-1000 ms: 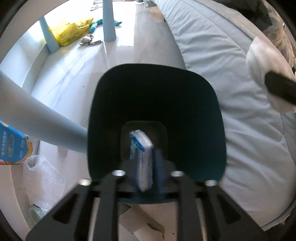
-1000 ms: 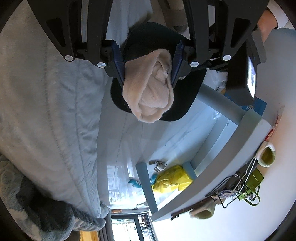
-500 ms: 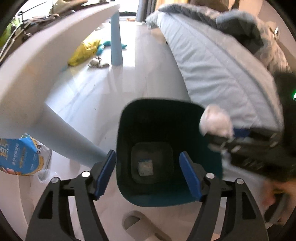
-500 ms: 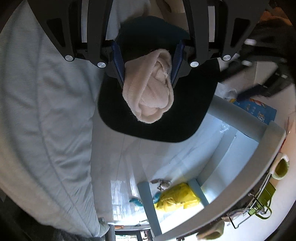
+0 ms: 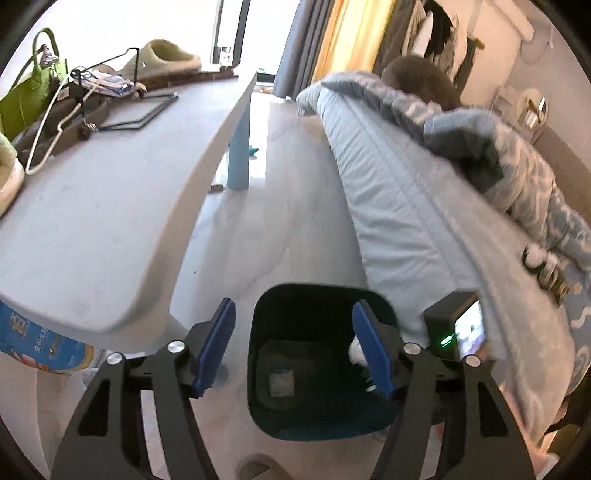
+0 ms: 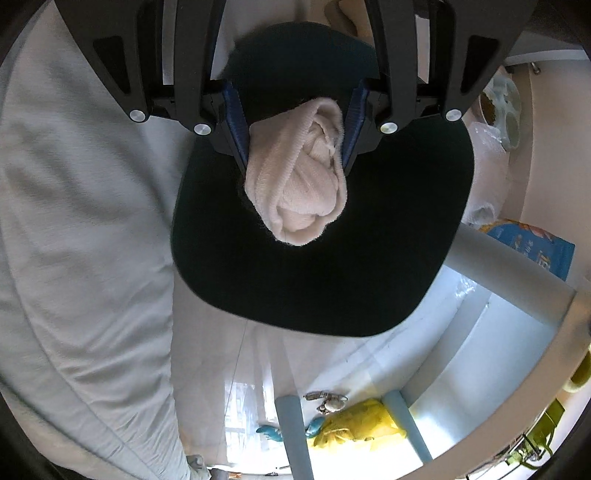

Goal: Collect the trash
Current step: 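Open the left tool dropping the wipes into the bin while the right tool releases the towel, then move both open tools back to the remaining items on the bed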

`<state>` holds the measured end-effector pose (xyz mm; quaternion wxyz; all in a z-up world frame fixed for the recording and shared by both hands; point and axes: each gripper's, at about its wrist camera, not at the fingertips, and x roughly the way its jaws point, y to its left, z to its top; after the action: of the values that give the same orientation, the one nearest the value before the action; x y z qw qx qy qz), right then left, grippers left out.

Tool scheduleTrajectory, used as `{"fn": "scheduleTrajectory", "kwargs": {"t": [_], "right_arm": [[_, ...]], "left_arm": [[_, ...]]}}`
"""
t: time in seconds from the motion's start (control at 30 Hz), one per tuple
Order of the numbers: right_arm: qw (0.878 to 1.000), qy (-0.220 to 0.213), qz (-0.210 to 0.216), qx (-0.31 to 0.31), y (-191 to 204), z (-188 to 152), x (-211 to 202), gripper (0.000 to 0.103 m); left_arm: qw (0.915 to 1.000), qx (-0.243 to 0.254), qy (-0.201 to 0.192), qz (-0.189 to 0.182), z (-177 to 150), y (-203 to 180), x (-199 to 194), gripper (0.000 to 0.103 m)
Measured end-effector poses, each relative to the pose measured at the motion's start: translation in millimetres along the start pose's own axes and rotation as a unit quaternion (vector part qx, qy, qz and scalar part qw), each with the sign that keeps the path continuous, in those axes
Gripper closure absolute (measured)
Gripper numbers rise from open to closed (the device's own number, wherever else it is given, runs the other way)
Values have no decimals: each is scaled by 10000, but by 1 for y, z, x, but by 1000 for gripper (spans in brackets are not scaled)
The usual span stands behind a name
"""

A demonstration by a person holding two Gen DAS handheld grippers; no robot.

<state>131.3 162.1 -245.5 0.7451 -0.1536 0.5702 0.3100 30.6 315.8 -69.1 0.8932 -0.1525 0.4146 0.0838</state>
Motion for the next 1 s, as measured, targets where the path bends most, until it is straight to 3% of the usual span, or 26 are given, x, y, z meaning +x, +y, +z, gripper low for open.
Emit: {"fn": "scheduleTrajectory", "kwargs": {"t": [0.17,0.5,0.77,1.0], "right_arm": [[9999,39,-29,-143,7,-2,4,33],[9990,-308,95,-316,13,3,-30,33],[9934,-992,257,-522,15,6,-100,33],[9866,-1541,158,-505,-11,-2,-152,30]], "left_arm": [[9994,106,-275,-180,9,-10,-23,39],[9967,437,-636,-230,21,-32,-50,39],[9926,554,-1002,-405,33,-63,-77,38],[9881,627,-1252,-635,41,-95,-92,35]]}}
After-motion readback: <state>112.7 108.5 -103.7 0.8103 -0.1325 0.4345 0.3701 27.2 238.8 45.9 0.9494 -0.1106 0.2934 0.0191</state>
